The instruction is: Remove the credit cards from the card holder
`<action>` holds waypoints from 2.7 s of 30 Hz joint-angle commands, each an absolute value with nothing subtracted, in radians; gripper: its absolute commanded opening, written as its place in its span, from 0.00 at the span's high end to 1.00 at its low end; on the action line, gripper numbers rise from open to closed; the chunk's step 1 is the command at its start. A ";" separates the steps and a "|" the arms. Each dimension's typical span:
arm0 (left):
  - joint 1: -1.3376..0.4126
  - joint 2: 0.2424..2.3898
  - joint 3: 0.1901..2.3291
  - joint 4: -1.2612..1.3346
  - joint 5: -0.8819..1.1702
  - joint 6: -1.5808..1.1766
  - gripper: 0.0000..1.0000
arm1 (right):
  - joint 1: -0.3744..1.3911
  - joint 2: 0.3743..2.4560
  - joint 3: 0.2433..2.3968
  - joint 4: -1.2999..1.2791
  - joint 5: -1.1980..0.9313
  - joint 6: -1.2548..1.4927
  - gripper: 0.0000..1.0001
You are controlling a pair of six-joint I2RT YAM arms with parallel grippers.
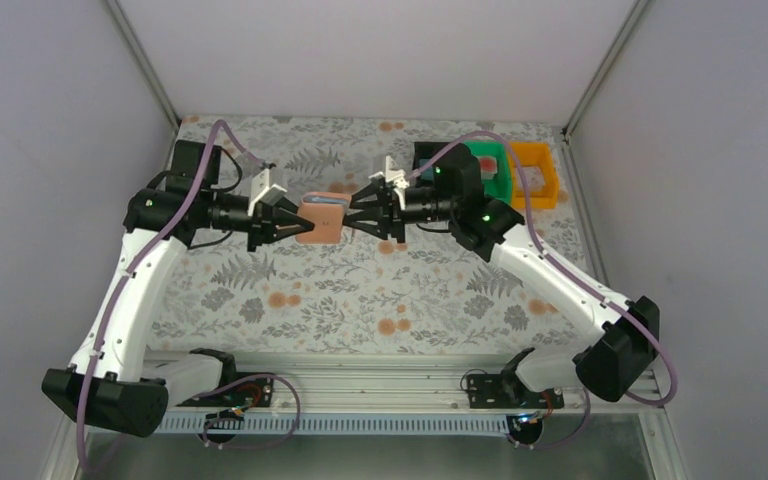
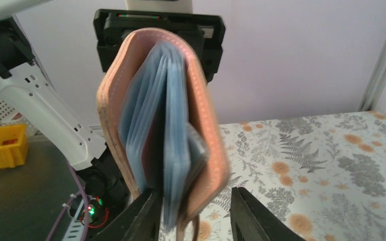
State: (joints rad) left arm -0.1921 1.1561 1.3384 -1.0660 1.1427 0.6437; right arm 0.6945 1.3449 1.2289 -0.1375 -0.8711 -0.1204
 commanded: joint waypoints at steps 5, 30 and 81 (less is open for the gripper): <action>-0.199 1.158 1.339 -0.988 1.159 0.643 0.88 | 0.767 1.331 1.221 -0.037 -0.972 -0.068 0.96; -0.326 1.292 1.386 -0.807 0.572 0.369 0.00 | 0.932 1.562 1.536 -0.476 0.196 0.446 0.96; -0.261 1.239 1.406 -0.792 0.549 0.444 0.04 | 0.795 1.538 1.482 -0.323 -0.422 0.424 0.96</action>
State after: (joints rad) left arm -0.2451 1.2335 1.3758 -0.8417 0.5510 0.4683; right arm 0.7845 1.4570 1.3895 -0.3622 -0.4332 0.3355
